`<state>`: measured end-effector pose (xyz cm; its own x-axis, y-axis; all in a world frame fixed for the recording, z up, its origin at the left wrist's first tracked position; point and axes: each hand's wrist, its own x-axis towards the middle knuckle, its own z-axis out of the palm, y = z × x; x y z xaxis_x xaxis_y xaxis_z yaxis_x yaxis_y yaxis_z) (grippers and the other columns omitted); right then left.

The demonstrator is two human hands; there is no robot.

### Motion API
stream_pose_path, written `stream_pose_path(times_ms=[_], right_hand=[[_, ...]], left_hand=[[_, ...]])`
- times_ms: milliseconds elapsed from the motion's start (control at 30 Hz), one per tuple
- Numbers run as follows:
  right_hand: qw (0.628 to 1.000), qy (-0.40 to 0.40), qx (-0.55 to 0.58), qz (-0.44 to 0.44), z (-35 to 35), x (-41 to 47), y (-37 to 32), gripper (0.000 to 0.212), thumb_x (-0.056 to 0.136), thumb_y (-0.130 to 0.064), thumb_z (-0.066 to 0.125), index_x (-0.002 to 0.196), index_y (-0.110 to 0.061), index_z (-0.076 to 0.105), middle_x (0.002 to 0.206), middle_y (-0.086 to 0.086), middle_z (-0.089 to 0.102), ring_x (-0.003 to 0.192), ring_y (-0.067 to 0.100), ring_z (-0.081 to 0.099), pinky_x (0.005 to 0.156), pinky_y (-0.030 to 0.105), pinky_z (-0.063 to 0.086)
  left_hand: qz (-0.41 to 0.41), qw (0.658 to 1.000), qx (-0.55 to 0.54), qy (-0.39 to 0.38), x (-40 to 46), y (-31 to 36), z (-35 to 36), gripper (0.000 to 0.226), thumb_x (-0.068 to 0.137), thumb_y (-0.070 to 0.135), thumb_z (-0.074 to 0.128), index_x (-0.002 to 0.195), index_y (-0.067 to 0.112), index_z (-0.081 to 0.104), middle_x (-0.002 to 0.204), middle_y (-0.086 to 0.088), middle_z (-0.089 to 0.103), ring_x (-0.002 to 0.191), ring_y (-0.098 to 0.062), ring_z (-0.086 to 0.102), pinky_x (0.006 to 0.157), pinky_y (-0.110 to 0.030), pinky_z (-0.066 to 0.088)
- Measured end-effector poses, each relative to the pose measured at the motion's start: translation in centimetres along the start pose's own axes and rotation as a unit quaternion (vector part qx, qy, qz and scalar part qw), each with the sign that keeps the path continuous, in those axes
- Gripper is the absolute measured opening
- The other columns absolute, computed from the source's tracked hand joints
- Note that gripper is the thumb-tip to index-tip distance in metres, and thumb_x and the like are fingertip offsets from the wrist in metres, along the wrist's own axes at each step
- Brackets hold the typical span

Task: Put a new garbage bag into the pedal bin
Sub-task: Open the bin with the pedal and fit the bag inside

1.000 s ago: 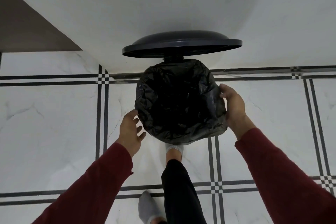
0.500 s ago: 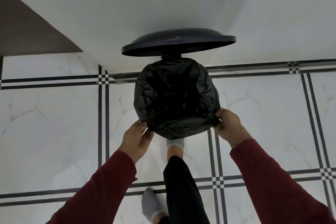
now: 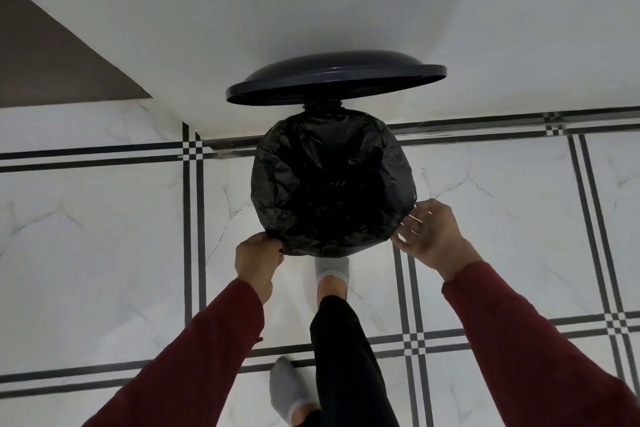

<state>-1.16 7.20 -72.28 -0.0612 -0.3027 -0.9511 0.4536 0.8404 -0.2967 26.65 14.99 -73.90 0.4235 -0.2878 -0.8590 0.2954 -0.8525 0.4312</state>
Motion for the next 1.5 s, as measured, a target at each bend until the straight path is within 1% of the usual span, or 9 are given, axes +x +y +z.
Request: stream_pose_path(times_ms=[133, 267, 400, 600, 767, 867, 1067, 1367, 1500], right_hand=[[0.999, -0.013, 0.027, -0.015, -0.2, -0.8, 1.0, 0.017, 0.089, -0.015, 0.050, 0.077, -0.018, 0.061, 0.066, -0.002, 0.066, 0.080, 0.020, 0.062, 0.084, 0.039, 0.052], [0.995, -0.004, 0.099, -0.017, 1.1, -0.6, 1.4, 0.022, 0.088, -0.014, 0.055, 0.073, -0.013, 0.070, 0.088, 0.008, 0.065, 0.088, 0.028, 0.065, 0.097, 0.043, 0.055], [0.993, 0.015, 0.119, -0.008, 1.6, 0.0, 1.7, 0.026, 0.092, -0.020, 0.053, 0.066, -0.017, 0.058, 0.060, 0.002, 0.054, 0.060, 0.020, 0.058, 0.066, 0.033, 0.057], [0.996, 0.030, 0.085, 0.009, 2.2, 0.1, 1.8, 0.026, 0.090, -0.010, 0.047, 0.066, -0.015, 0.054, 0.051, 0.001, 0.052, 0.049, 0.019, 0.057, 0.069, 0.034, 0.054], [0.993, 0.069, 0.100, -0.001, 1.5, 1.0, 1.7, 0.026, 0.094, -0.011, 0.056, 0.114, -0.007, 0.072, 0.082, 0.003, 0.058, 0.095, 0.023, 0.061, 0.090, 0.039, 0.061], [0.994, 0.052, 0.091, -0.016, 1.3, 0.7, 1.3, 0.013, 0.089, -0.018, 0.055, 0.086, -0.014, 0.068, 0.076, 0.000, 0.052, 0.069, 0.018, 0.056, 0.069, 0.031, 0.059], [0.997, 0.011, 0.066, -0.023, 2.6, 0.0, 0.4, 0.041, 0.090, -0.041, 0.067, 0.119, -0.013, 0.069, 0.118, 0.010, 0.068, 0.113, 0.030, 0.067, 0.100, 0.052, 0.054], [0.995, 0.075, 0.029, -0.056, 3.2, 0.1, 0.7, 0.028, 0.093, -0.023, 0.060, 0.116, -0.012, 0.069, 0.106, 0.011, 0.068, 0.101, 0.031, 0.067, 0.099, 0.051, 0.055], [0.990, 0.112, 0.010, -0.085, 3.2, -0.1, 0.0, 0.021, 0.086, -0.010, 0.066, 0.106, -0.011, 0.074, 0.087, 0.004, 0.067, 0.069, 0.021, 0.065, 0.069, 0.033, 0.062]], left_hand=[[-0.072, 0.993, -0.060, -0.066, 0.8, 0.9, -0.1, 0.020, 0.094, -0.006, 0.054, 0.091, 0.011, 0.064, 0.096, -0.008, 0.065, 0.076, -0.014, 0.061, 0.069, -0.025, 0.059], [-0.150, 0.941, -0.276, -0.123, 0.3, 1.8, -0.3, 0.021, 0.094, 0.002, 0.047, 0.105, 0.001, 0.065, 0.103, -0.015, 0.069, 0.092, -0.029, 0.069, 0.079, -0.044, 0.062], [-0.173, 0.911, -0.343, -0.154, -0.4, 1.6, -0.5, 0.040, 0.093, 0.032, 0.062, 0.119, 0.002, 0.064, 0.114, -0.018, 0.066, 0.105, -0.035, 0.068, 0.089, -0.046, 0.060], [-0.134, 0.934, -0.312, -0.110, -0.2, 1.7, 0.3, 0.017, 0.102, 0.010, 0.059, 0.115, 0.002, 0.067, 0.104, -0.015, 0.074, 0.092, -0.024, 0.074, 0.071, -0.035, 0.066], [-0.115, 0.963, -0.228, -0.088, 0.2, 2.0, -0.1, 0.015, 0.101, 0.005, 0.056, 0.104, 0.005, 0.071, 0.100, -0.012, 0.077, 0.085, -0.020, 0.075, 0.062, -0.029, 0.063], [-0.111, 0.961, -0.240, -0.078, 0.4, 2.0, -0.1, 0.022, 0.101, 0.004, 0.052, 0.113, 0.003, 0.070, 0.104, -0.013, 0.076, 0.088, -0.023, 0.075, 0.068, -0.032, 0.063], [-0.065, 0.954, -0.277, -0.100, -0.8, 2.7, 0.3, 0.031, 0.100, 0.036, 0.060, 0.117, 0.011, 0.067, 0.111, -0.010, 0.070, 0.099, -0.027, 0.071, 0.093, -0.043, 0.060], [-0.095, 0.964, -0.244, -0.057, 0.4, 3.4, 0.6, 0.020, 0.102, 0.021, 0.059, 0.119, 0.013, 0.069, 0.117, -0.009, 0.073, 0.103, -0.024, 0.071, 0.088, -0.040, 0.061], [-0.047, 0.982, -0.178, -0.040, 1.0, 3.8, 0.2, 0.013, 0.103, 0.010, 0.055, 0.101, 0.009, 0.068, 0.101, -0.011, 0.070, 0.083, -0.018, 0.070, 0.070, -0.031, 0.061]])
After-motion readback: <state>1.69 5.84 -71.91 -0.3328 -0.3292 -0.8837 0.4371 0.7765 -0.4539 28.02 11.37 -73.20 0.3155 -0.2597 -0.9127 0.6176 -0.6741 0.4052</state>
